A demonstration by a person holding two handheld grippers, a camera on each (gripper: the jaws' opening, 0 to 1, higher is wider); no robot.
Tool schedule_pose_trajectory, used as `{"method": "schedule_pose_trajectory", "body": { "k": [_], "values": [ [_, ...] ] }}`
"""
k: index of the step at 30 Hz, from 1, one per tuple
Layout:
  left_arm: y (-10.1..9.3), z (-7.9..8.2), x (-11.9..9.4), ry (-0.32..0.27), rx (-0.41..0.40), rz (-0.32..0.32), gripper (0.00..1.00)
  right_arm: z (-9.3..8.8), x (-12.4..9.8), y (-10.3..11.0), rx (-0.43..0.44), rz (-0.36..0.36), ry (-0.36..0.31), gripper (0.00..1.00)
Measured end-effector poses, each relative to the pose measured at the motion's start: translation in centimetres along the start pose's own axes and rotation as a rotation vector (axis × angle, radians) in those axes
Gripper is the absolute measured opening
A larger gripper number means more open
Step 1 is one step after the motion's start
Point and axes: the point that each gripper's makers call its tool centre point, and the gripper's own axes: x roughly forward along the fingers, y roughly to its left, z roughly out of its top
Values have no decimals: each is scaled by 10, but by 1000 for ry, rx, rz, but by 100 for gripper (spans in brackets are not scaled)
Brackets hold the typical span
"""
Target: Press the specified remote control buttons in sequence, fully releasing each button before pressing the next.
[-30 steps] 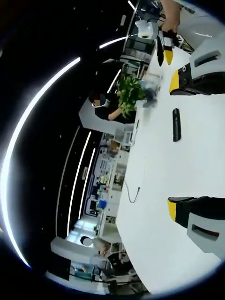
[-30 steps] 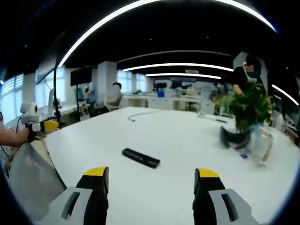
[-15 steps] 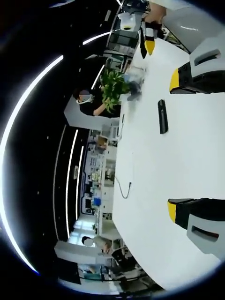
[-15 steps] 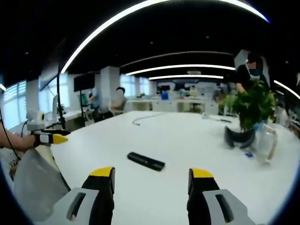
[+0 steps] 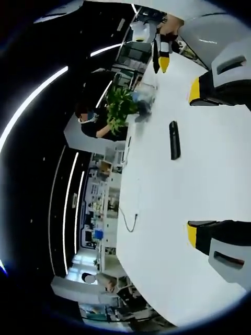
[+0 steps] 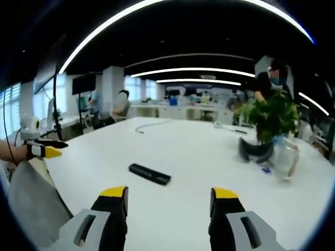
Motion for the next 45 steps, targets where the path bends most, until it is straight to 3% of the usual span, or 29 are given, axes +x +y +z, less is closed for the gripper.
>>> {"method": "schedule_pose_trajectory", "body": {
  "k": [3,5,6,9,13,17,20,24,33,45],
  "values": [
    [0,4,1,7,5,19,94,-3,1,-3,-1,-18,19,63],
    [0,5,1,37,72,31,92,-4,2,-3,-17,-22,29,63],
    [-1,10,2,20,94,30,91,-4,2,-2,-30,-25,33,64],
    [-12,19,7,21,46,-25,91,-4,2,-3,-52,-38,42,64],
    [-18,25,19,20,46,-71,93,-6,1,-6,-49,-56,54,63],
    [-23,15,32,60,41,-120,93,-6,-1,-9,-44,-71,51,63],
    [-29,-2,41,125,54,-162,92,-6,-2,-9,-45,-77,50,63],
    [-37,-11,52,151,62,-199,92,-6,-3,-10,-49,-82,54,63],
    [-40,-23,67,201,48,-223,92,-8,-3,-8,-54,-74,65,63],
    [-42,-38,87,298,158,-261,89,-12,-1,-2,-67,-44,90,61]
  ]
}}
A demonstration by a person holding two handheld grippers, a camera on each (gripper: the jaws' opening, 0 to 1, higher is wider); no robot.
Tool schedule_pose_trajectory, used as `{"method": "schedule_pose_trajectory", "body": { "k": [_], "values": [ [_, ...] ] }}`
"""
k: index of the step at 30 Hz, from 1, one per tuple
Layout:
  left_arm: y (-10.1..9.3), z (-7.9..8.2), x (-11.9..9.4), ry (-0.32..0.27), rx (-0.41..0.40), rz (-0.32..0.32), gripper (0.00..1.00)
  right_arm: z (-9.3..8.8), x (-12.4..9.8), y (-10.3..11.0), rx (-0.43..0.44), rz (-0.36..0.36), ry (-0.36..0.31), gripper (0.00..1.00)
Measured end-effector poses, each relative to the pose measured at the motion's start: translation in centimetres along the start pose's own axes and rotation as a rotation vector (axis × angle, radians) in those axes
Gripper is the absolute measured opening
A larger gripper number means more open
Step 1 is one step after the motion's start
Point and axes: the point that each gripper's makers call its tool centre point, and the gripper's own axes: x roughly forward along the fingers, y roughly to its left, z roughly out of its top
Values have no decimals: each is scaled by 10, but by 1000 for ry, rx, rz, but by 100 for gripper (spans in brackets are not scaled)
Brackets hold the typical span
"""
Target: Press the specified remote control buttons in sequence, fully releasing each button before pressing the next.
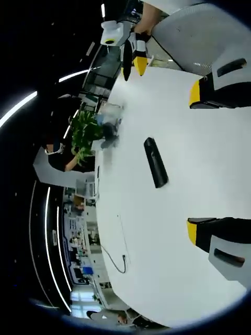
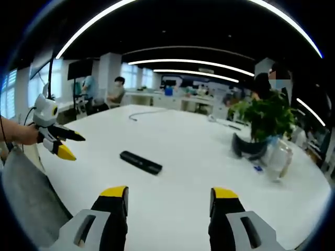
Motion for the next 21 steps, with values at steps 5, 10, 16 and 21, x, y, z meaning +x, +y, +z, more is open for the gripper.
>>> {"method": "schedule_pose_trajectory", "body": {
  "k": [5,10,16,21],
  "values": [
    [4,2,13,11,-4,-13,88,0,0,-1,7,-1,-1,60],
    [7,6,22,-1,-56,-17,87,-1,0,-1,6,-2,5,59],
    [12,8,33,7,-66,-21,84,-2,0,-2,16,1,7,57],
    [17,9,45,37,-20,-30,83,-4,1,0,13,9,14,56]
  ]
}}
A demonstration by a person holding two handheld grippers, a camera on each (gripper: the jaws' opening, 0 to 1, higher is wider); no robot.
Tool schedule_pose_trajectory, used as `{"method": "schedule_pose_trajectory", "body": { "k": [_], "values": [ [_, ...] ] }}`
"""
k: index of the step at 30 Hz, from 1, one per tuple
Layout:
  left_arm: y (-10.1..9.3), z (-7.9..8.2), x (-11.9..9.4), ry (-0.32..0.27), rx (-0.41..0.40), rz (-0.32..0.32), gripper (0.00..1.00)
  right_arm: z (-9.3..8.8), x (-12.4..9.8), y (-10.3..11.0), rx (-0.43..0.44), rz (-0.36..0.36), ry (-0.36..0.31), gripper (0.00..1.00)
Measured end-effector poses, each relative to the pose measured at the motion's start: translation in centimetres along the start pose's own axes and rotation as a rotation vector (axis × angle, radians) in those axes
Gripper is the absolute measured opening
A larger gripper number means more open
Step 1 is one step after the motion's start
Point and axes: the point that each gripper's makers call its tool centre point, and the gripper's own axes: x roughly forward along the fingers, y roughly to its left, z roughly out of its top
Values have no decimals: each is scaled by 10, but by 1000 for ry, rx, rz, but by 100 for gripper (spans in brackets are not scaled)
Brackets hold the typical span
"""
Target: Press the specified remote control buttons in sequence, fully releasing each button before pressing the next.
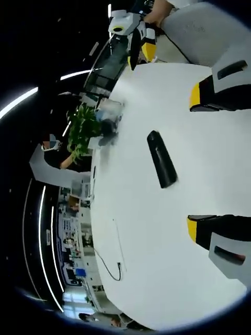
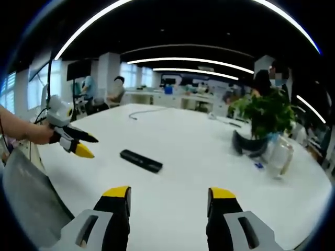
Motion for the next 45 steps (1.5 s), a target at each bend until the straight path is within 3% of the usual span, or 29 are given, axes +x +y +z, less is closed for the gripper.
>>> {"method": "schedule_pose_trajectory", "body": {
  "k": [7,17,27,31,37,45],
  "values": [
    [8,7,17,30,9,-30,83,-3,1,1,-4,8,15,56],
    [12,10,41,130,113,-71,82,-5,2,1,5,13,24,53],
    [16,4,60,275,307,-123,78,-7,3,1,9,21,30,52],
    [10,7,67,308,340,-173,73,-7,3,2,12,24,31,52],
    [14,10,76,390,476,-226,70,-7,3,2,17,28,31,51],
    [12,18,86,423,525,-272,62,-8,4,1,26,29,31,51]
  ]
}}
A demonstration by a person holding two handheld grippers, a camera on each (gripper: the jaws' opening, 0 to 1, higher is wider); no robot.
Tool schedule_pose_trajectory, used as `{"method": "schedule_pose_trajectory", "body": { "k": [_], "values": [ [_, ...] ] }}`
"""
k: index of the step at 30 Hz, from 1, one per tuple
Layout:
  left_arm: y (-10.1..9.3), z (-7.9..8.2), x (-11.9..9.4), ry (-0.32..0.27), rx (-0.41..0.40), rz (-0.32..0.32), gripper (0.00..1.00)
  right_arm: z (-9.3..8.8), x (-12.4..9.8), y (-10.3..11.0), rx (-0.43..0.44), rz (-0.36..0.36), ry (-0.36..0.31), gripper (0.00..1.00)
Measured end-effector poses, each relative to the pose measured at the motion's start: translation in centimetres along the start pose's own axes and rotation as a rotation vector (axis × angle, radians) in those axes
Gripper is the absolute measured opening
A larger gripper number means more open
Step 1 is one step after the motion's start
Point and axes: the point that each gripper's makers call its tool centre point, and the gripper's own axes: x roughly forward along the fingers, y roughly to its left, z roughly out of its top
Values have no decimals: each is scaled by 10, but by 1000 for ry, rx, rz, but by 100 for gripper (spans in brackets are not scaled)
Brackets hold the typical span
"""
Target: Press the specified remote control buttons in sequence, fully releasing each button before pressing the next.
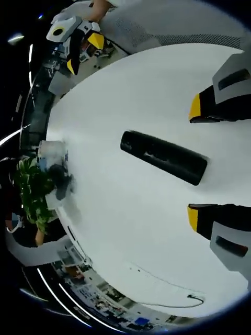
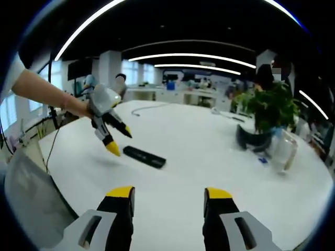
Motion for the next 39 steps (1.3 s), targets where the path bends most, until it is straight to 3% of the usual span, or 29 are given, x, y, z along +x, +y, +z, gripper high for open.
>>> {"method": "schedule_pose_trajectory", "body": {
  "k": [7,20,25,33,37,39],
  "values": [
    [-1,4,12,25,19,-44,50,0,1,2,0,11,-2,48],
    [-1,10,38,70,69,-61,42,-2,2,4,11,29,7,46],
    [1,16,42,71,75,-80,40,-3,2,5,12,38,9,45],
    [-1,14,43,107,160,-130,37,-6,3,8,9,53,18,43],
    [-1,13,43,118,177,-124,26,-7,3,10,5,59,22,42],
    [-2,13,42,120,168,-124,26,-7,3,11,5,59,23,42]
  ]
}}
